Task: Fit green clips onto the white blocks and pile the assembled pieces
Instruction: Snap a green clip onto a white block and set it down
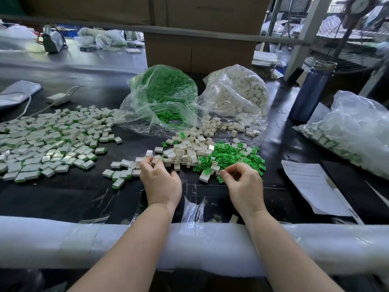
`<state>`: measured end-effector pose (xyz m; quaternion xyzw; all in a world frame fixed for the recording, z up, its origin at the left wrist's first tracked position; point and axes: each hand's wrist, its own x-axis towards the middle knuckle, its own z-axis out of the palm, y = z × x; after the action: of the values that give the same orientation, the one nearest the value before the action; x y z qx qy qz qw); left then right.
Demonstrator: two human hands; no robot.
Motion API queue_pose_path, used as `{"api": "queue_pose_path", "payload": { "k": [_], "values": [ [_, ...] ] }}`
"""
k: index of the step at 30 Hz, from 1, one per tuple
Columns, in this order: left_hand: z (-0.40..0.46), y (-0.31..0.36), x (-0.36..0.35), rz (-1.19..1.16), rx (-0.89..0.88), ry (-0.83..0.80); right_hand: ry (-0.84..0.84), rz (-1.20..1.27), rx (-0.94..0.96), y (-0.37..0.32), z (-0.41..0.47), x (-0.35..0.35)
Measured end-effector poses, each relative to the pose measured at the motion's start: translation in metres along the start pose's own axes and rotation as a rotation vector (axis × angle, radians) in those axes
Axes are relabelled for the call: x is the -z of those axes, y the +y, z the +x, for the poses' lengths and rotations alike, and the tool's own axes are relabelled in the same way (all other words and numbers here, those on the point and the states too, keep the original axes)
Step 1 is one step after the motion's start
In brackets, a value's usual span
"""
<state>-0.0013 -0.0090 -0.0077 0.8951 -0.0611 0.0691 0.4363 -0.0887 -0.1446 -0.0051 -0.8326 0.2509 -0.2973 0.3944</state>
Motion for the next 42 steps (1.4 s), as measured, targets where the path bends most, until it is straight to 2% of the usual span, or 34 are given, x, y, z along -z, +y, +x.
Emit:
{"api": "queue_pose_path", "payload": {
  "k": [3, 5, 8, 11, 14, 18, 25, 31, 33, 37, 42],
  "values": [
    [-0.002, 0.001, -0.001, 0.049, -0.023, -0.041, -0.007, -0.026, -0.010, -0.002, -0.001, 0.000],
    [-0.003, 0.001, -0.001, 0.101, -0.071, -0.002, -0.007, -0.078, -0.009, -0.003, 0.000, 0.000],
    [-0.006, 0.001, -0.002, 0.081, -0.251, 0.021, -0.004, -0.162, -0.005, -0.002, 0.000, 0.000],
    [-0.012, 0.005, -0.005, 0.070, -0.465, -0.176, -0.015, -0.279, -0.012, 0.001, 0.000, -0.002],
    [-0.014, 0.006, -0.009, 0.163, -0.556, -0.307, -0.051, -0.412, -0.038, 0.001, 0.000, -0.004],
    [-0.013, 0.004, -0.011, 0.185, -0.531, -0.310, -0.078, -0.551, -0.015, 0.001, -0.001, -0.006],
    [-0.012, 0.003, -0.011, 0.120, -0.445, -0.207, -0.077, -0.560, 0.043, 0.001, -0.001, -0.008],
    [-0.010, 0.002, -0.011, 0.257, -0.451, -0.297, -0.064, -0.375, 0.123, -0.001, -0.002, -0.007],
    [-0.010, 0.002, -0.010, 0.185, -0.436, -0.303, -0.070, -0.239, 0.108, -0.004, -0.003, -0.006],
    [-0.009, 0.002, -0.006, -0.168, -0.307, -0.382, -0.108, -0.093, 0.094, -0.005, -0.005, -0.004],
    [-0.007, 0.001, -0.004, -0.387, -0.221, -0.466, -0.137, 0.106, 0.070, -0.005, -0.003, -0.003]
  ]
}}
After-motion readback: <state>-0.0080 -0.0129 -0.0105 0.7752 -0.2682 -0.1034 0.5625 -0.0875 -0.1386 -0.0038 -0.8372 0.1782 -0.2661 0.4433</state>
